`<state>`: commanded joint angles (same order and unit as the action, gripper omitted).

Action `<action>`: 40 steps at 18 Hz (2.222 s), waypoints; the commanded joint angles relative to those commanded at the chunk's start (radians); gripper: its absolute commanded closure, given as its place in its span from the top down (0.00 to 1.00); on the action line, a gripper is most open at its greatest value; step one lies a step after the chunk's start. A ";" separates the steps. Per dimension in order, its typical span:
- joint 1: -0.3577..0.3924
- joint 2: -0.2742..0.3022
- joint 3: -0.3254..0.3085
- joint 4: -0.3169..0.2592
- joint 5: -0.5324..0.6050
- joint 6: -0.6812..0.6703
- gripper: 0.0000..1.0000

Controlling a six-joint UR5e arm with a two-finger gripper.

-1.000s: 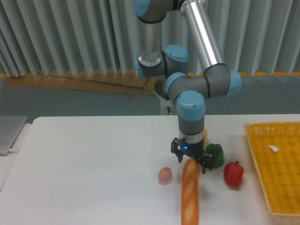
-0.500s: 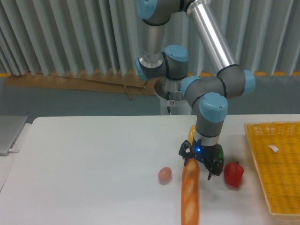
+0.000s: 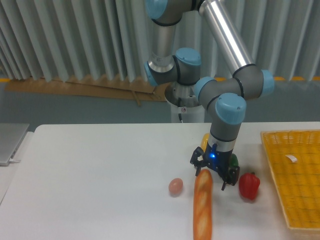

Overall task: Place the bread in the basket
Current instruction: 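Lower the gripper over the baguette's end and align, then close the gripper on the baguette's end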

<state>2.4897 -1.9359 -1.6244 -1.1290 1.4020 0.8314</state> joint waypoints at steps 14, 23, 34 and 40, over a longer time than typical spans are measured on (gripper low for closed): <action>-0.023 0.051 0.031 0.002 0.285 -0.005 1.00; -0.069 0.011 0.026 0.003 0.316 -0.009 1.00; -0.118 -0.077 0.044 0.012 0.290 -0.009 1.00; -0.120 -0.090 0.047 0.017 0.279 -0.006 1.00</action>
<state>2.3700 -2.0264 -1.5769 -1.1121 1.6812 0.8253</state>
